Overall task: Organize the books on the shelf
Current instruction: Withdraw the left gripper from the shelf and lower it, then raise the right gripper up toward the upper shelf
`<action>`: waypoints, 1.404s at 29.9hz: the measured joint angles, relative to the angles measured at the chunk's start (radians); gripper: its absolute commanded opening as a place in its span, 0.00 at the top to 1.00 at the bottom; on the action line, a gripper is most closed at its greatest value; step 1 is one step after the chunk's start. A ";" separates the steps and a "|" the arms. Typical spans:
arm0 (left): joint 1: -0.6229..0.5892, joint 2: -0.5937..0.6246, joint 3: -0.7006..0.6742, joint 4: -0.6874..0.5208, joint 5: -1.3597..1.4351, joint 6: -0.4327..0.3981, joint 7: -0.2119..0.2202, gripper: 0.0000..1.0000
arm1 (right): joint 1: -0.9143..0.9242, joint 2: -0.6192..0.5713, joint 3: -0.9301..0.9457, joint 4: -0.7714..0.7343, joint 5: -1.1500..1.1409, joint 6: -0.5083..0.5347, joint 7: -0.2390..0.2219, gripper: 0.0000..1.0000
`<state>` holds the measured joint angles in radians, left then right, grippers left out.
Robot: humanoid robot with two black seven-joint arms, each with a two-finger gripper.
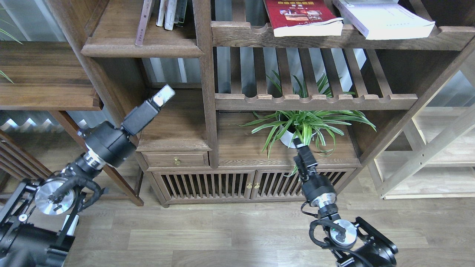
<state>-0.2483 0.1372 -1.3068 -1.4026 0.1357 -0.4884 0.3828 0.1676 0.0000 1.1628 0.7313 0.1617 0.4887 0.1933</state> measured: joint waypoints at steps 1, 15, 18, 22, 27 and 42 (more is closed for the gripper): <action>0.005 0.004 0.005 0.025 -0.001 0.000 0.000 0.02 | -0.003 0.000 0.022 0.006 -0.006 0.000 0.000 0.01; -0.006 0.017 -0.009 0.304 -0.116 0.000 -0.008 0.02 | 0.005 0.000 0.106 0.197 -0.015 0.000 -0.017 0.01; -0.006 0.023 -0.009 0.331 -0.118 0.000 -0.010 0.02 | 0.004 0.000 0.099 0.249 -0.017 0.000 -0.033 0.01; -0.007 0.024 -0.009 0.358 -0.126 0.000 -0.010 0.02 | 0.005 0.000 0.088 0.305 -0.018 0.000 -0.037 0.01; -0.008 0.024 -0.009 0.365 -0.130 0.000 -0.010 0.02 | 0.028 -0.018 0.091 0.364 -0.017 0.000 -0.037 0.01; -0.020 0.024 -0.006 0.387 -0.133 0.000 -0.010 0.01 | 0.135 -0.148 0.184 0.403 0.012 0.000 -0.035 0.01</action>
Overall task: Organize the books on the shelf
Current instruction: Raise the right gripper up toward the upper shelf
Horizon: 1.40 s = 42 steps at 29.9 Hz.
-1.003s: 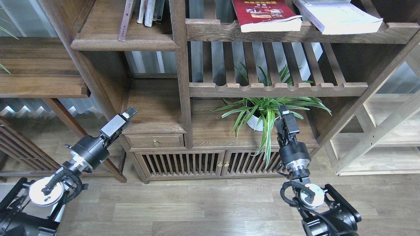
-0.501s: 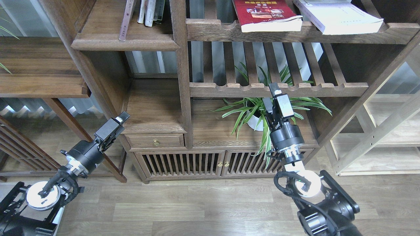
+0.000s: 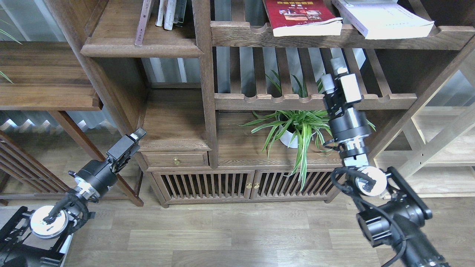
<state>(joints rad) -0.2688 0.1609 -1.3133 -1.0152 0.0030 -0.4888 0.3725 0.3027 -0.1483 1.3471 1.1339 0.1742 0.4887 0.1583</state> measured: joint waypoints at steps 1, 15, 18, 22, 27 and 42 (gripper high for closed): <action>-0.001 0.000 0.000 0.001 0.000 0.000 0.000 0.01 | 0.006 -0.007 0.008 0.000 0.001 0.000 0.001 0.01; -0.010 -0.001 0.007 0.004 0.000 0.000 0.000 0.01 | 0.028 -0.063 0.042 -0.015 0.003 0.000 0.001 0.01; -0.012 -0.001 0.007 0.003 -0.003 0.000 0.000 0.01 | 0.033 -0.074 0.043 -0.023 0.003 0.000 0.001 0.01; -0.012 -0.003 0.009 0.003 -0.006 0.000 0.000 0.01 | 0.050 -0.092 0.043 -0.030 0.002 0.000 0.001 0.01; -0.014 -0.004 0.009 0.003 -0.006 0.000 0.000 0.01 | 0.068 -0.101 0.043 -0.039 0.002 0.000 0.001 0.01; -0.017 -0.006 0.011 0.004 -0.025 0.000 0.000 0.01 | 0.106 -0.114 0.042 -0.109 -0.001 0.000 0.001 0.01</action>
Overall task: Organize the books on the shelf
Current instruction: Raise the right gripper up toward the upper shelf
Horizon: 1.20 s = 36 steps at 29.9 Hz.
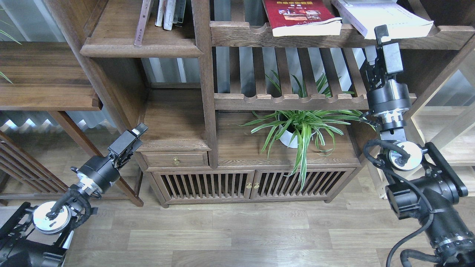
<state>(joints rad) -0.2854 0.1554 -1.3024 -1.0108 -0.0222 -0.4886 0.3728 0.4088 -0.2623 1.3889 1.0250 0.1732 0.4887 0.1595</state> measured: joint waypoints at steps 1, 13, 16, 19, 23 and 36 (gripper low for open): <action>-0.001 0.000 0.000 0.000 -0.001 0.000 0.000 0.01 | 0.001 -0.004 0.000 -0.002 0.000 0.000 0.000 0.01; 0.000 -0.001 -0.001 0.000 -0.004 0.000 0.000 0.01 | 0.005 -0.041 0.001 -0.008 0.000 0.000 0.000 0.01; 0.000 -0.002 0.000 0.000 -0.004 0.000 0.000 0.01 | 0.013 -0.046 0.001 -0.008 0.000 0.000 0.000 0.01; 0.000 -0.002 0.000 0.001 -0.004 0.000 0.000 0.01 | 0.018 -0.047 -0.001 -0.008 -0.001 0.000 0.000 0.01; 0.000 -0.002 0.000 0.007 -0.010 0.000 0.000 0.01 | 0.041 -0.046 -0.005 -0.009 -0.003 0.000 0.001 0.01; -0.001 -0.003 0.003 0.011 -0.021 0.000 0.000 0.01 | 0.055 -0.046 -0.013 -0.010 -0.001 -0.025 0.000 0.01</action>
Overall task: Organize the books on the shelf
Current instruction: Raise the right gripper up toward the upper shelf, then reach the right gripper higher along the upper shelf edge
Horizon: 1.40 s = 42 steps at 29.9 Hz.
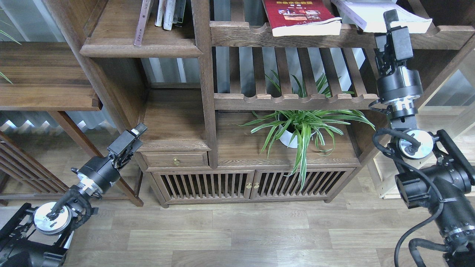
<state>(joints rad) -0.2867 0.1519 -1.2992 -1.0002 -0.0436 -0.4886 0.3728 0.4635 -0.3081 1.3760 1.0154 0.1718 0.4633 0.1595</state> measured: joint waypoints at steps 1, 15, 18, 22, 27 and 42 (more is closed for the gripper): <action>0.000 0.000 0.000 0.000 -0.001 0.000 0.000 0.01 | 0.001 0.000 0.000 0.000 0.000 -0.004 0.000 0.01; -0.001 0.001 0.000 0.000 -0.003 0.000 0.000 0.01 | 0.007 0.000 0.009 0.000 0.000 -0.066 0.000 0.01; -0.003 0.001 0.000 0.000 -0.004 0.000 0.000 0.01 | 0.012 0.000 0.011 0.000 0.000 -0.087 0.000 0.01; -0.003 0.000 0.002 0.000 -0.004 0.000 0.000 0.01 | 0.026 0.000 0.012 0.000 0.001 -0.107 0.000 0.01; -0.003 0.001 0.002 0.000 -0.004 0.000 0.000 0.01 | 0.039 0.000 0.012 -0.007 0.002 -0.115 0.000 0.01; -0.003 0.004 -0.001 0.001 -0.005 0.000 0.000 0.01 | 0.070 -0.001 0.012 -0.026 0.002 -0.197 -0.001 0.12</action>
<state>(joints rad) -0.2899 0.1561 -1.3006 -0.9990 -0.0488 -0.4887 0.3728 0.5333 -0.3095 1.3883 0.9894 0.1735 0.2663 0.1582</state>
